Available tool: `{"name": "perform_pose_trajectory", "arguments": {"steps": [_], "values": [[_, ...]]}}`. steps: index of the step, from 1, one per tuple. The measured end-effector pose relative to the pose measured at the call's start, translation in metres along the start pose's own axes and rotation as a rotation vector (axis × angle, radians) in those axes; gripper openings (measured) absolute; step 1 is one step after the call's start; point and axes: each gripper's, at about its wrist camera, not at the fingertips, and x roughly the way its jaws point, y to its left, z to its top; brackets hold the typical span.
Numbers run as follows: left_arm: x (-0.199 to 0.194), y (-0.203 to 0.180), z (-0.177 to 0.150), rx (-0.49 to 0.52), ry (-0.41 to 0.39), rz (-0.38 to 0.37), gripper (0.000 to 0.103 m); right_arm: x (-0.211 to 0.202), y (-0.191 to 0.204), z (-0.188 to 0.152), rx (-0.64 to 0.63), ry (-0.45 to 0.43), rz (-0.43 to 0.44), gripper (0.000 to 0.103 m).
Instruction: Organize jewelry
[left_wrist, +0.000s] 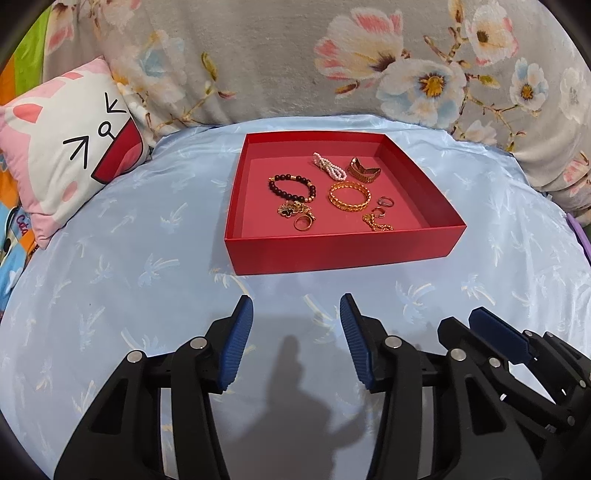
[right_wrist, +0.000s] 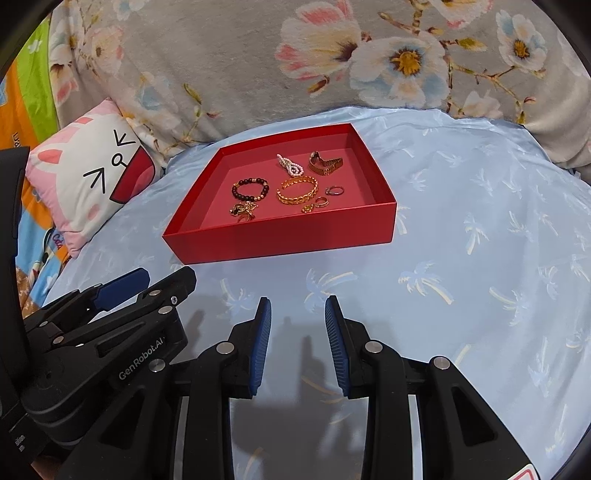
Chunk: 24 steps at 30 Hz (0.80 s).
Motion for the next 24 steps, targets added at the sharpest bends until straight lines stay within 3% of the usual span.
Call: {"name": "perform_pose_trajectory", "arguments": {"steps": [24], "values": [[0.012, 0.000, 0.004, -0.004, 0.001, 0.036, 0.045, 0.011, 0.005, 0.006, -0.013, 0.001, -0.039, 0.030]]}}
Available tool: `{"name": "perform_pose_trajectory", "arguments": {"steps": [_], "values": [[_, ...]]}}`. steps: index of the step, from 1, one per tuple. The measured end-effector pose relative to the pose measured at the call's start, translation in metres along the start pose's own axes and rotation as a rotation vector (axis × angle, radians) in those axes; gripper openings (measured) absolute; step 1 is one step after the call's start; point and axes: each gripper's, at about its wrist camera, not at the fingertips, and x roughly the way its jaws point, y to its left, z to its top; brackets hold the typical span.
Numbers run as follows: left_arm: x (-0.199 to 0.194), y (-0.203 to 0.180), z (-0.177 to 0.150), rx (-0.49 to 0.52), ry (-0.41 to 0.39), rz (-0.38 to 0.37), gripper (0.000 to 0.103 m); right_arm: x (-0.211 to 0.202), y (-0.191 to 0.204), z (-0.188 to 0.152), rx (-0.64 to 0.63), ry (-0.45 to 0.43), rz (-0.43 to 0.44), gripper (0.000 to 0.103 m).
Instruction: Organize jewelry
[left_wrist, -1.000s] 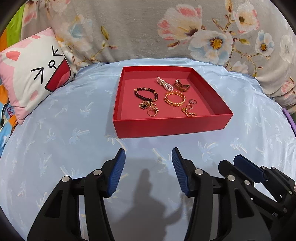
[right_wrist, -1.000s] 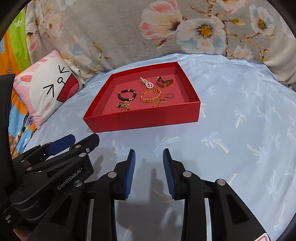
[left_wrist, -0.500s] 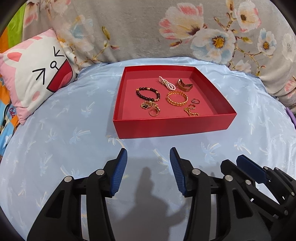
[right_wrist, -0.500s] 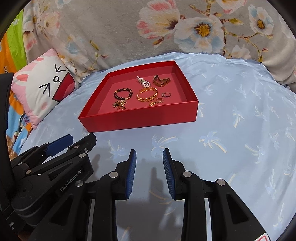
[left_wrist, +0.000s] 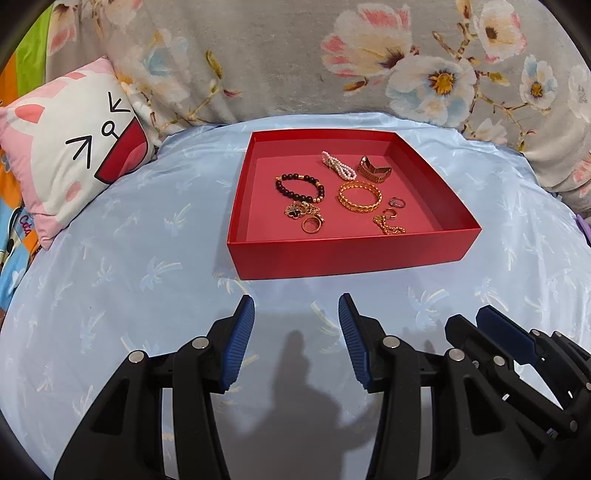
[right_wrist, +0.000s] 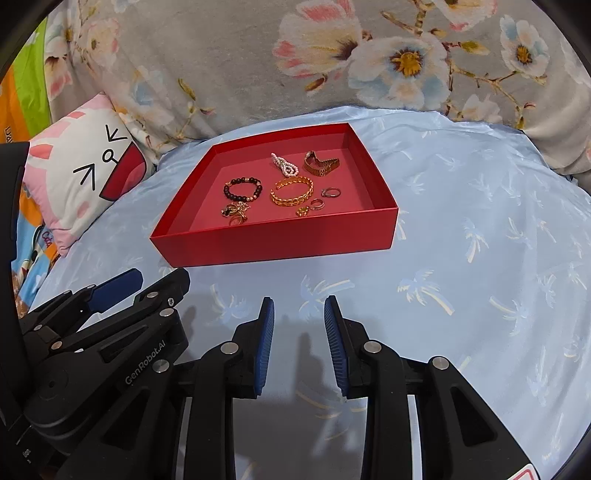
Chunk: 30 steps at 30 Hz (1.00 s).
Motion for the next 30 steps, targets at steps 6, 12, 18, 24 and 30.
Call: {"name": "perform_pose_trajectory", "arguments": {"steps": [6, 12, 18, 24, 30], "values": [[0.004, 0.000, 0.003, 0.001, 0.002, 0.006, 0.046, 0.002, 0.000, 0.001, -0.003, -0.001, 0.000, 0.030], [0.006, 0.002, 0.005, -0.012, -0.024, 0.070, 0.070, 0.009, -0.002, 0.007, -0.017, -0.013, -0.049, 0.038], [0.008, 0.020, 0.005, -0.085, -0.030, 0.100, 0.095, 0.007, -0.016, 0.006, 0.029, -0.053, -0.085, 0.073], [0.013, 0.022, 0.000, -0.084, -0.025, 0.118, 0.097, 0.012, -0.017, 0.003, 0.007, -0.050, -0.115, 0.079], [0.018, 0.019, -0.010, -0.063, -0.024, 0.133, 0.097, 0.018, -0.022, -0.005, 0.023, -0.052, -0.128, 0.082]]}}
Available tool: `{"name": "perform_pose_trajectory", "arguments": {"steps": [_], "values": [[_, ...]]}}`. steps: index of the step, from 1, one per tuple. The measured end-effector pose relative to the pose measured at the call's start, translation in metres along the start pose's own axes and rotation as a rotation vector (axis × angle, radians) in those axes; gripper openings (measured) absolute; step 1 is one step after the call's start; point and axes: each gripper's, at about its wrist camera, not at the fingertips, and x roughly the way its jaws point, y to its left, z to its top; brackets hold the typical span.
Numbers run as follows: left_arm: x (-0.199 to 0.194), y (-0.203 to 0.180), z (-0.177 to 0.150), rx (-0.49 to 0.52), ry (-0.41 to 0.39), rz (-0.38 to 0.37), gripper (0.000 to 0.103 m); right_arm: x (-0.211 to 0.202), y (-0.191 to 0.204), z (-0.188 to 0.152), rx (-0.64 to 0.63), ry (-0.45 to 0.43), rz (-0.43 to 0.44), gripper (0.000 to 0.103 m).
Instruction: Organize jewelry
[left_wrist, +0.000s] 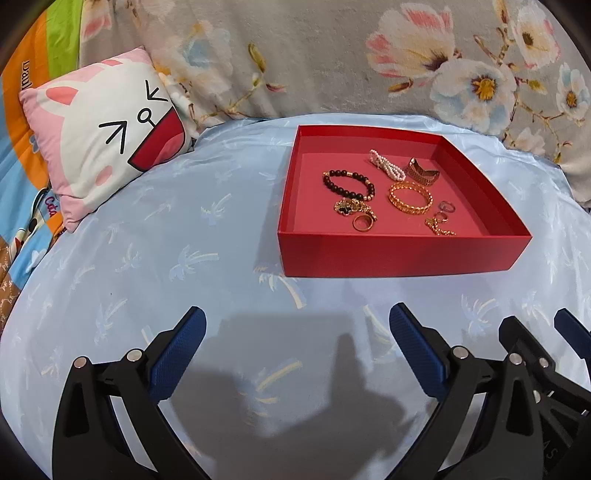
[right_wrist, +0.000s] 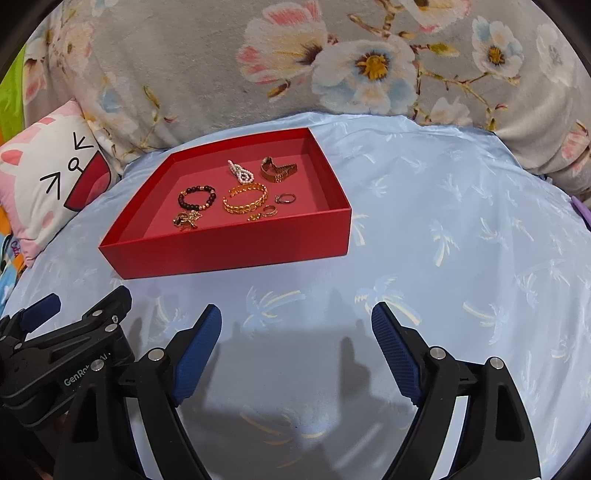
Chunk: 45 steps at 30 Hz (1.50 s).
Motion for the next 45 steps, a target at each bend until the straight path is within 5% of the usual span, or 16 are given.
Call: {"name": "perform_pose_trajectory", "arguments": {"steps": [20, 45], "values": [[0.000, 0.003, -0.007, -0.023, -0.030, 0.006, 0.097, -0.002, 0.004, -0.003, -0.017, -0.022, -0.017, 0.082], [-0.020, 0.010, 0.037, -0.030, -0.039, 0.001, 0.097, -0.016, 0.012, 0.038, -0.012, -0.027, -0.013, 0.082]]}}
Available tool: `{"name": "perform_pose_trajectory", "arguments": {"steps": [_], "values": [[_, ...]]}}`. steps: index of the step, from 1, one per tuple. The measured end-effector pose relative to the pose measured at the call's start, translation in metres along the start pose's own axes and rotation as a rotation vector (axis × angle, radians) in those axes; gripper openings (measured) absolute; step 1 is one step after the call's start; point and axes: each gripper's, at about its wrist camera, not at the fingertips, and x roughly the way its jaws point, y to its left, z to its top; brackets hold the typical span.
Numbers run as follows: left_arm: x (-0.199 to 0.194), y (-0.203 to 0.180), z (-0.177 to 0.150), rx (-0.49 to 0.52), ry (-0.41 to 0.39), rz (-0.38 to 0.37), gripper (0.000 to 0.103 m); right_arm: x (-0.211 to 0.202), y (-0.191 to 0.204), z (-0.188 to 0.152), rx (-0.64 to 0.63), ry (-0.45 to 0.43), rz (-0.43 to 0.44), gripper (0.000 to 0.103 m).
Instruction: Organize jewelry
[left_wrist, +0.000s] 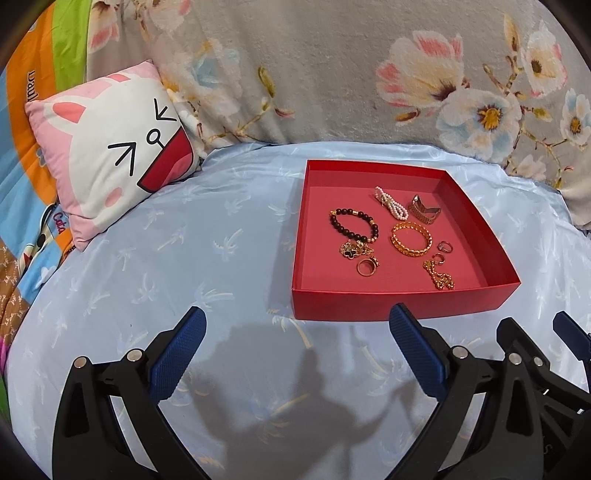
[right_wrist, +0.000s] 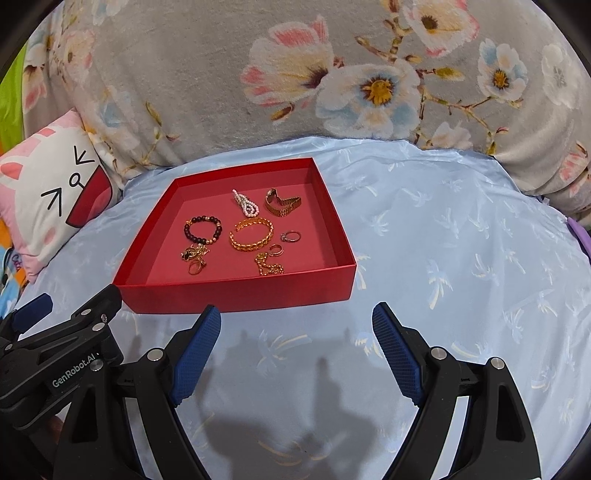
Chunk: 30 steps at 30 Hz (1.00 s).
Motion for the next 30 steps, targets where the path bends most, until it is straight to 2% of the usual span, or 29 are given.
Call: {"name": "perform_pose_trajectory", "arguments": {"steps": [30], "values": [[-0.0029, 0.0003, 0.0044, 0.002, -0.006, 0.003, 0.097, -0.0029, 0.0021, 0.0037, 0.001, -0.008, 0.003, 0.082]]}}
